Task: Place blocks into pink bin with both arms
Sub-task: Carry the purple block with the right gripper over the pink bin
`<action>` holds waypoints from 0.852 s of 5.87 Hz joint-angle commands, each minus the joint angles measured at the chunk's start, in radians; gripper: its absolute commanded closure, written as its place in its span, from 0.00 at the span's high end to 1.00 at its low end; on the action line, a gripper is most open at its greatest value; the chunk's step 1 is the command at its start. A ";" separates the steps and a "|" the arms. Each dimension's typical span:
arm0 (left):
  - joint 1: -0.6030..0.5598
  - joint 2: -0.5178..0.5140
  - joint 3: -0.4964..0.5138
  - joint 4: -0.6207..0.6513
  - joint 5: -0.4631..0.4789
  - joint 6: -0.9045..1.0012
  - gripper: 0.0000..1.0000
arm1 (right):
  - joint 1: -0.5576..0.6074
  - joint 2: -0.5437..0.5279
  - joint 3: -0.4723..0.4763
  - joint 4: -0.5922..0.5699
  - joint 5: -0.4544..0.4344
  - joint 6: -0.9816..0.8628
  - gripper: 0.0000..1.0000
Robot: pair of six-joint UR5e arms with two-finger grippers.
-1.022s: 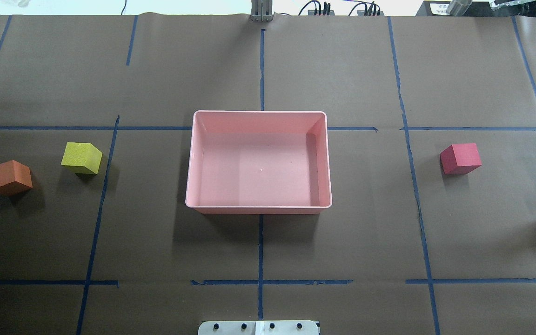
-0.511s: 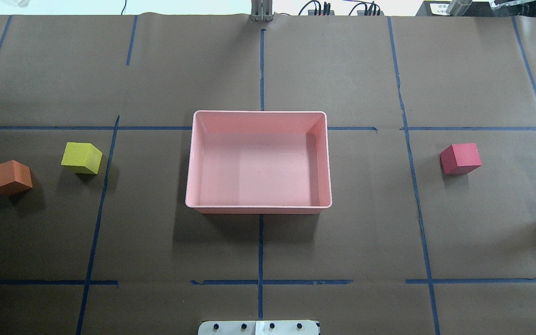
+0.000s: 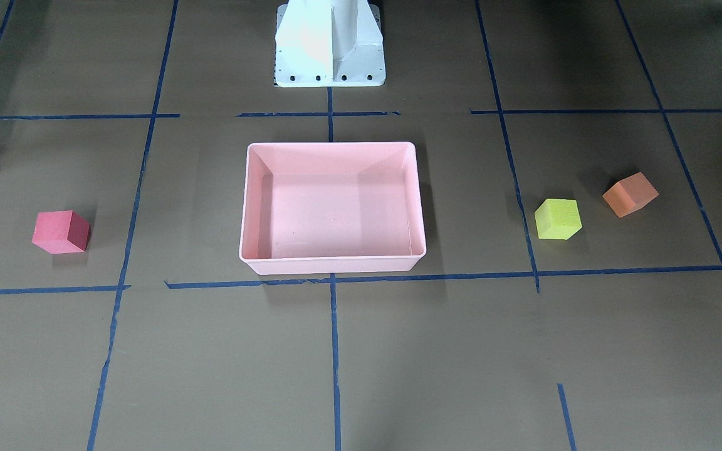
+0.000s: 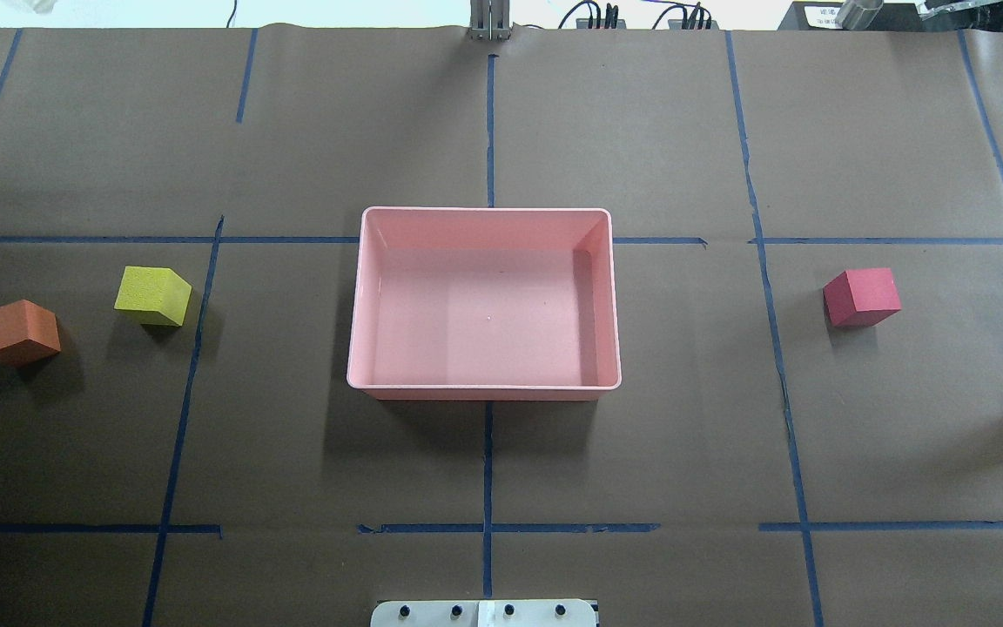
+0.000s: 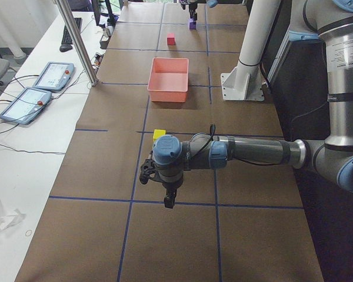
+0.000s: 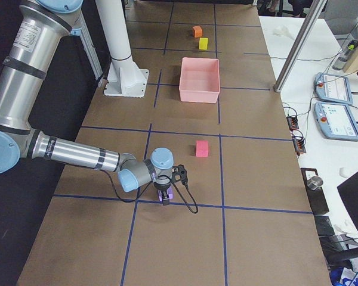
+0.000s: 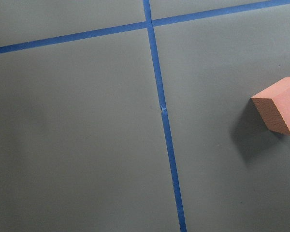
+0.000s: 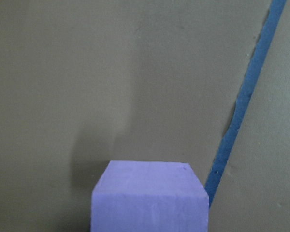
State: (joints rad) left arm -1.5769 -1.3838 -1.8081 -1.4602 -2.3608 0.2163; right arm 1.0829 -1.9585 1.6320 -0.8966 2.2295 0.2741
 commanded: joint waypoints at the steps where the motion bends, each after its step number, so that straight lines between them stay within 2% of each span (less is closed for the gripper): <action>1: 0.000 0.000 0.001 0.003 0.000 0.000 1.00 | -0.011 0.015 -0.007 -0.001 -0.008 -0.006 0.57; 3: 0.000 0.002 0.001 0.004 0.000 0.000 1.00 | -0.014 0.044 0.008 -0.001 0.002 0.004 0.53; 4: 0.000 0.000 0.001 0.004 0.002 0.000 1.00 | -0.012 0.076 0.043 -0.008 0.010 0.013 0.53; 5: 0.000 0.000 0.001 0.003 0.000 0.000 1.00 | -0.012 0.099 0.110 -0.034 0.066 0.099 0.53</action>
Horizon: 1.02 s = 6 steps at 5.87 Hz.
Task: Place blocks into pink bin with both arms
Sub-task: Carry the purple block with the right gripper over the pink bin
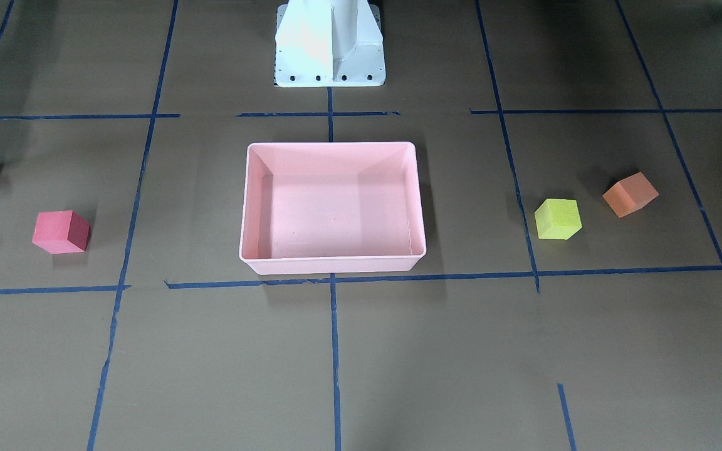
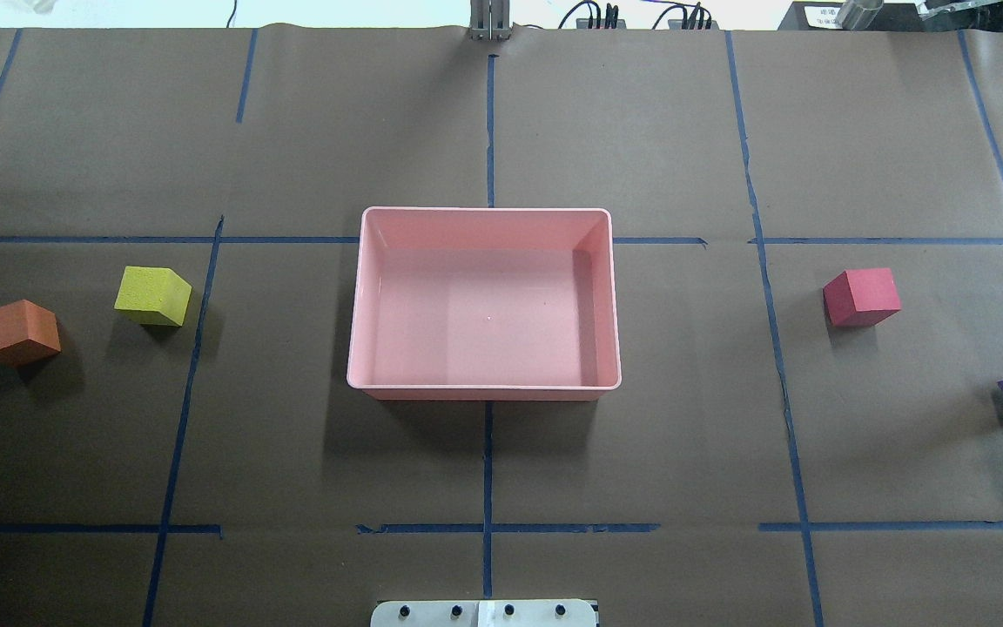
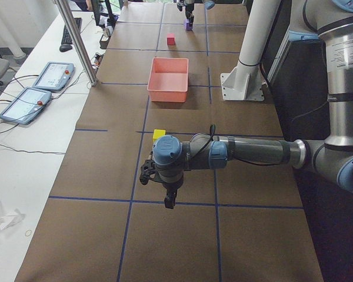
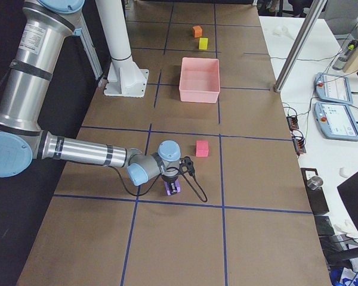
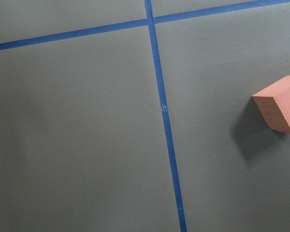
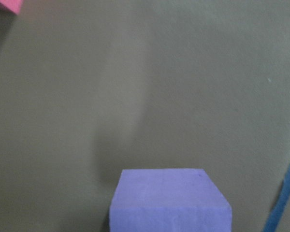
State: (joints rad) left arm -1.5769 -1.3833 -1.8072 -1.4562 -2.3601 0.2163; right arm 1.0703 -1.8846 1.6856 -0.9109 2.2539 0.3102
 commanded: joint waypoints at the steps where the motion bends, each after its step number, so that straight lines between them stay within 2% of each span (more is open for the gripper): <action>1: 0.000 0.000 -0.001 -0.001 -0.002 0.000 1.00 | 0.002 0.076 0.124 -0.063 0.064 0.219 0.53; 2: 0.000 0.000 -0.007 -0.006 -0.004 0.002 1.00 | 0.000 0.157 0.208 -0.183 0.065 0.353 0.53; 3: 0.000 0.000 -0.020 -0.007 -0.002 0.000 1.00 | -0.030 0.253 0.297 -0.380 0.062 0.419 0.53; 4: 0.002 -0.002 -0.020 -0.007 -0.002 0.000 1.00 | -0.082 0.378 0.337 -0.498 0.055 0.546 0.53; 5: 0.002 -0.002 -0.020 -0.009 -0.004 0.000 1.00 | -0.180 0.533 0.336 -0.569 0.033 0.734 0.53; 6: 0.009 -0.014 -0.021 -0.010 -0.008 -0.006 1.00 | -0.264 0.688 0.333 -0.698 -0.031 0.835 0.53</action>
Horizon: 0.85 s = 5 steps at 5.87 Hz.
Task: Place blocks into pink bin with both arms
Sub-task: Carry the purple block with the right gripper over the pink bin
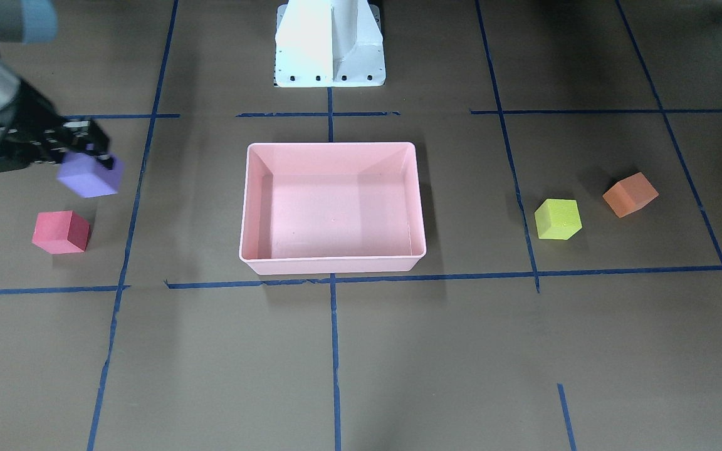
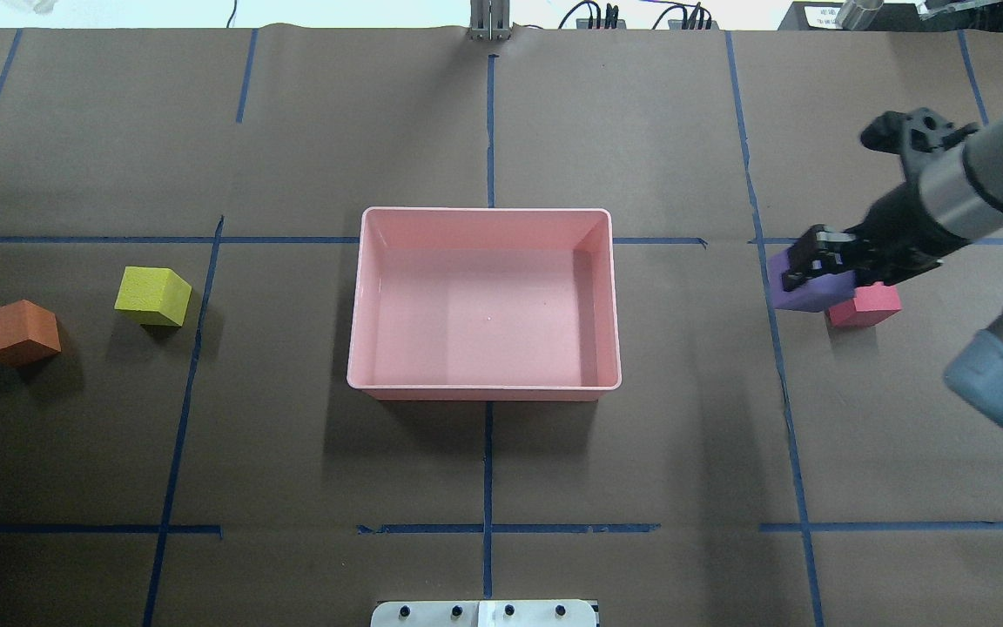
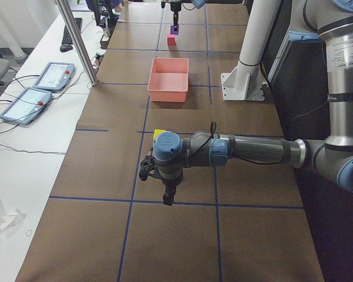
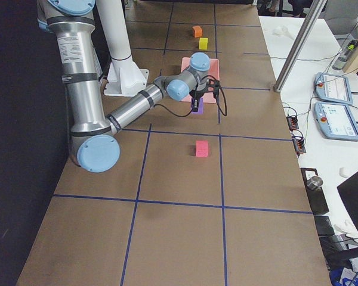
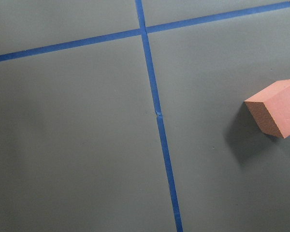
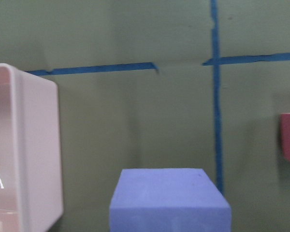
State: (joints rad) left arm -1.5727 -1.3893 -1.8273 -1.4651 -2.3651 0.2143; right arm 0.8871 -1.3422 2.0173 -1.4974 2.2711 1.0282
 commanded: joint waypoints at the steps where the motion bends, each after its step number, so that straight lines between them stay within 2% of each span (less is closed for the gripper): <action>1: 0.005 -0.016 -0.003 -0.006 -0.005 -0.004 1.00 | -0.177 0.302 -0.043 -0.226 -0.162 0.194 0.53; 2: 0.008 -0.016 -0.003 -0.048 -0.003 -0.006 1.00 | -0.230 0.416 -0.130 -0.237 -0.189 0.278 0.53; 3: 0.008 -0.017 -0.001 -0.111 -0.003 -0.006 1.00 | -0.284 0.527 -0.249 -0.234 -0.256 0.338 0.54; 4: 0.008 -0.017 0.003 -0.186 -0.003 -0.004 1.00 | -0.324 0.541 -0.277 -0.230 -0.303 0.357 0.93; 5: 0.023 -0.025 0.013 -0.228 -0.005 -0.003 1.00 | -0.336 0.534 -0.279 -0.231 -0.333 0.354 1.00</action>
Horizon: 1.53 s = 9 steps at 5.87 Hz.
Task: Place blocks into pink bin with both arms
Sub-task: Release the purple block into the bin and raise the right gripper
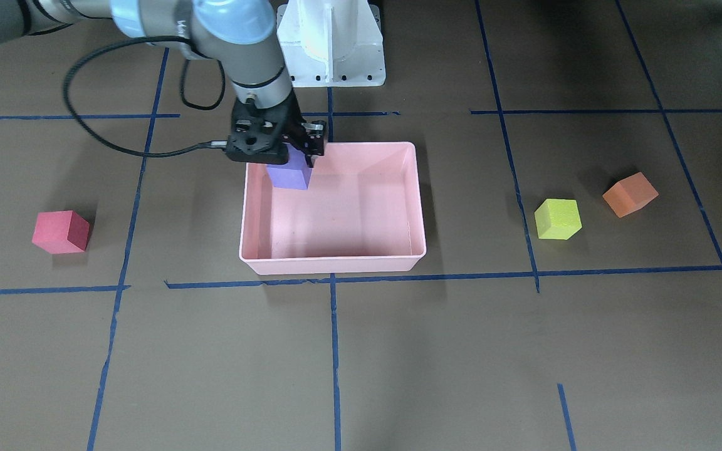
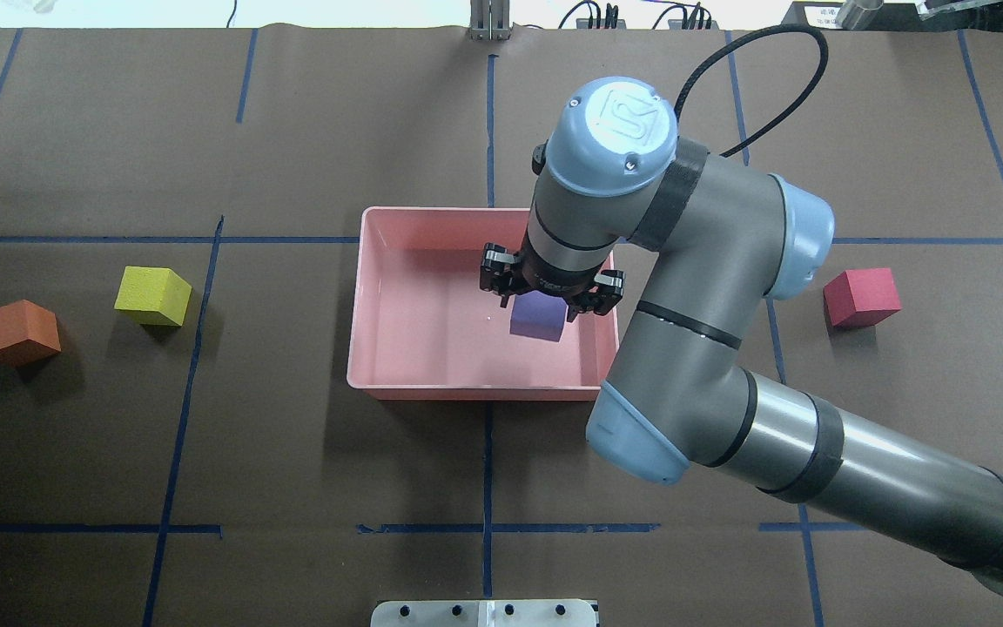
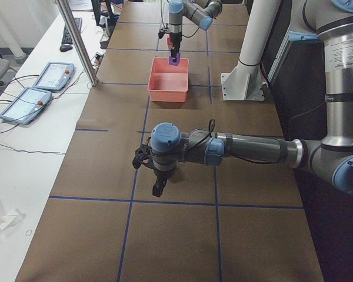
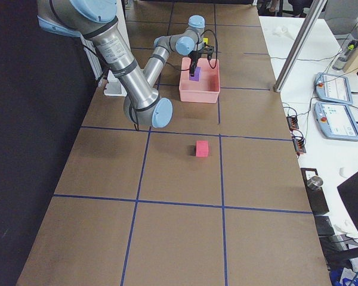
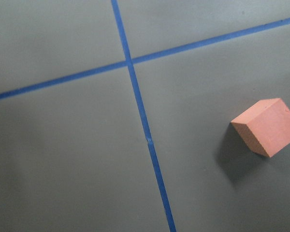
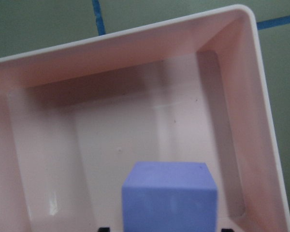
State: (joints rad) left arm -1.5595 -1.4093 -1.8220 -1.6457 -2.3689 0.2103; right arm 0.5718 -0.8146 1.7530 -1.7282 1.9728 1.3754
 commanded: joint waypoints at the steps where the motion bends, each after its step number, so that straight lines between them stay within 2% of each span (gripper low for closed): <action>1: 0.042 -0.051 0.019 -0.052 -0.001 -0.038 1.00 | 0.006 0.003 -0.006 -0.007 -0.019 -0.007 1.00; 2: 0.073 -0.071 0.017 -0.083 -0.022 -0.212 1.00 | 0.072 -0.006 0.000 -0.013 0.060 -0.066 1.00; 3: 0.167 -0.073 0.021 -0.188 -0.021 -0.367 1.00 | 0.130 -0.044 0.038 -0.049 0.101 -0.161 1.00; 4: 0.264 -0.073 0.024 -0.306 -0.007 -0.497 1.00 | 0.205 -0.134 0.107 -0.080 0.136 -0.306 1.00; 5: 0.362 -0.106 0.026 -0.319 0.009 -0.597 1.00 | 0.302 -0.225 0.152 -0.083 0.203 -0.463 1.00; 6: 0.431 -0.143 0.033 -0.324 0.076 -0.718 1.00 | 0.400 -0.324 0.192 -0.083 0.233 -0.674 1.00; 8: 0.563 -0.233 0.052 -0.326 0.190 -0.938 1.00 | 0.617 -0.508 0.191 -0.082 0.319 -1.120 1.00; 9: 0.620 -0.284 0.094 -0.363 0.216 -1.029 1.00 | 0.691 -0.570 0.186 -0.083 0.336 -1.274 1.00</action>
State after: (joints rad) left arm -0.9987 -1.6441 -1.7619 -1.9821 -2.1875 -0.7268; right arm 1.1767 -1.3128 1.9423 -1.8103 2.2837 0.2810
